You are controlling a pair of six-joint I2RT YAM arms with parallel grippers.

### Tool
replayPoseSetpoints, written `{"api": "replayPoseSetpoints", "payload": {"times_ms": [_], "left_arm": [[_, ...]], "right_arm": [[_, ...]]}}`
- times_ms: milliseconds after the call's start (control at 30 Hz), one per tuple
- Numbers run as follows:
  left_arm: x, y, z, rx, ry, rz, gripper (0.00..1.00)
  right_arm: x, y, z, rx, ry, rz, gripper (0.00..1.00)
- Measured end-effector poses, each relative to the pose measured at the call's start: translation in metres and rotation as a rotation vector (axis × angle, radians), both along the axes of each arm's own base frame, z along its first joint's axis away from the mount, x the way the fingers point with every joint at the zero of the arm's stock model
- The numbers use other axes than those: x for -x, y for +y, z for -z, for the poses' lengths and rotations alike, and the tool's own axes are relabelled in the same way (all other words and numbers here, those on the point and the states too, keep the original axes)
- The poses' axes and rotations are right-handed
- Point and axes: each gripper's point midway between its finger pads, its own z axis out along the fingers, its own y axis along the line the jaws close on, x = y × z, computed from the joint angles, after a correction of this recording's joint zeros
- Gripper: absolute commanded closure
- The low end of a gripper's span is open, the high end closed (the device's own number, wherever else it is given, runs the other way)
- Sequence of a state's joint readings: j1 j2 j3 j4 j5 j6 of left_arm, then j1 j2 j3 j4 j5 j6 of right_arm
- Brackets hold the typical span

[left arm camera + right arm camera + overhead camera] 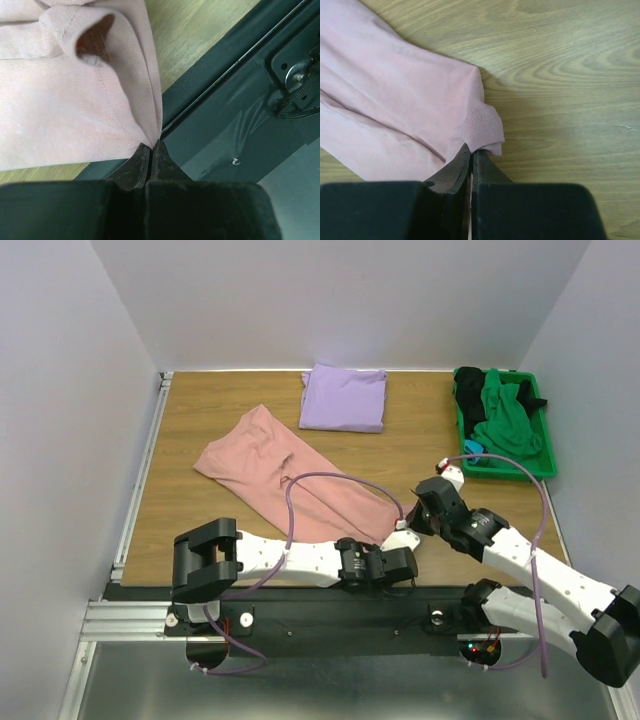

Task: Fold and stack the t-shirts
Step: Fold the tshirt

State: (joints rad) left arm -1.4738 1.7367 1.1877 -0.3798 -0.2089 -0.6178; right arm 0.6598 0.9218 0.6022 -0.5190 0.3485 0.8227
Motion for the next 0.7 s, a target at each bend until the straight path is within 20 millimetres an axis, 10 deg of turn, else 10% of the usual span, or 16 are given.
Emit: {"api": "replayPoseSetpoints", "payload": {"times_ms": [300, 700], "left_arm": [[-0.026, 0.015, -0.024, 0.039, -0.031, -0.090, 1.00], [-0.138, 0.143, -0.052, 0.038, -0.082, -0.553, 1.00]], "right_arm": [[-0.035, 0.034, -0.019, 0.070, 0.052, -0.099, 0.99], [-0.114, 0.117, -0.057, 0.018, -0.034, -0.247, 0.99]]}}
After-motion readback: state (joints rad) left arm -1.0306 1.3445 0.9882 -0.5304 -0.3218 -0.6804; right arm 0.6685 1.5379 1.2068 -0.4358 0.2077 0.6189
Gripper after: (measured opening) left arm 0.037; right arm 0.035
